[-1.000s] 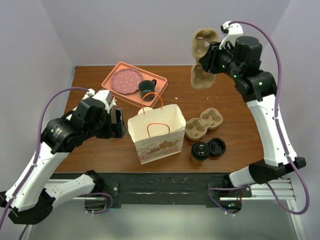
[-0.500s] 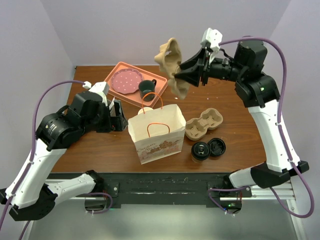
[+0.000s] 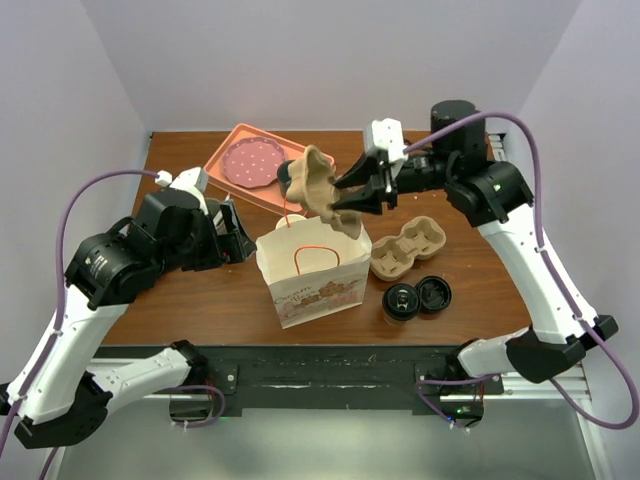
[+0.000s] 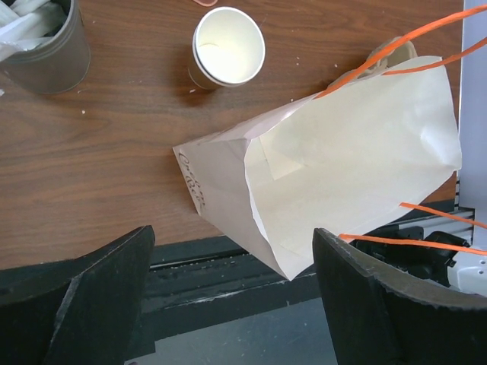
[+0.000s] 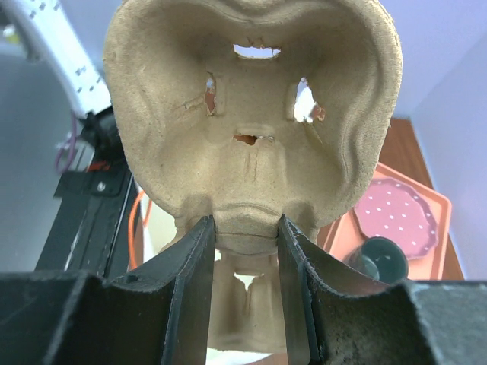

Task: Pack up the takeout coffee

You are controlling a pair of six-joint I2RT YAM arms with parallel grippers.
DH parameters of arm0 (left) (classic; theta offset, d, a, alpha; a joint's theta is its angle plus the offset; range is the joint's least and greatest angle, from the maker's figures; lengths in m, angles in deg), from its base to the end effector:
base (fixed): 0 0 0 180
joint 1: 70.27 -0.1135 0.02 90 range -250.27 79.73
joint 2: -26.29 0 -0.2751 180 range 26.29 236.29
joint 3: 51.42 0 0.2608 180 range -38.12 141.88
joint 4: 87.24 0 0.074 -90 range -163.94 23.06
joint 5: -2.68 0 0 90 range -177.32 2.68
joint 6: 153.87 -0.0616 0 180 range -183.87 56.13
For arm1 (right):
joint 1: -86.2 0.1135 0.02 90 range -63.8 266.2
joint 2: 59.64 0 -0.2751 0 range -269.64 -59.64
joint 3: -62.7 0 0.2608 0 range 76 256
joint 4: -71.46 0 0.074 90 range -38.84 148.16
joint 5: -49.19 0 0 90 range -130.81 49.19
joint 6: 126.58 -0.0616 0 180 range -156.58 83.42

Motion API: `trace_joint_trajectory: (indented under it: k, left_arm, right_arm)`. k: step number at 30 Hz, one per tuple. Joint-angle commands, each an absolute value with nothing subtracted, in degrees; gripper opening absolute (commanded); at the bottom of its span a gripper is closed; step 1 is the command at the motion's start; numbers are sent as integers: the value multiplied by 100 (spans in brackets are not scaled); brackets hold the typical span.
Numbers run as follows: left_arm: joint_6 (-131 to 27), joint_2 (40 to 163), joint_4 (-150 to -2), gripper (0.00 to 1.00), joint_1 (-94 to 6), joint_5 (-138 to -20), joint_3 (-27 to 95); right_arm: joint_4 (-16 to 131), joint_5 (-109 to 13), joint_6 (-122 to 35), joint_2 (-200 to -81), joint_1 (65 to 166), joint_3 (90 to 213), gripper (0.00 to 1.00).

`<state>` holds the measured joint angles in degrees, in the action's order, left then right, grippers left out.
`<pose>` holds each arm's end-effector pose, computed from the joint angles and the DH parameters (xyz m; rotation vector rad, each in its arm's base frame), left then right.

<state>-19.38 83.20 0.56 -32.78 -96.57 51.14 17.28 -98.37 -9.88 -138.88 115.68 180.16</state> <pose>0.1267 -0.0847 0.4400 -0.2282 2.3465 -0.5418 0.2151 0.1813 0.5157 -1.4042 1.1538 0.9528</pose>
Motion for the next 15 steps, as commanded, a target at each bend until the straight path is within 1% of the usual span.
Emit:
trace_joint_trajectory:
  k: [1, 2, 5, 10, 15]
  left_arm:
    - [-1606, 8158, -116, 89, -3318, -9550, 4715]
    - [-1545, 8114, -221, 89, -3310, -9514, 4627]
    - [-1483, 8008, -362, 87, -3318, -9435, 4398]
    - [-1421, 8070, -380, 84, -3318, -9479, 4354]
    - [-1403, 8122, -406, 81, -3310, -9470, 4353]
  right_arm:
    - [843, -9321, 173, -13926, 11942, 18199, 24]
    - [459, -9206, 357, -13961, 12073, 18252, 24]
    - [148, -8635, 771, -14032, 12337, 18191, 24]
    - [-11, -7863, 1035, -14268, 12741, 18313, 23]
    - [-20, -7509, 1220, -14515, 12927, 18525, 21]
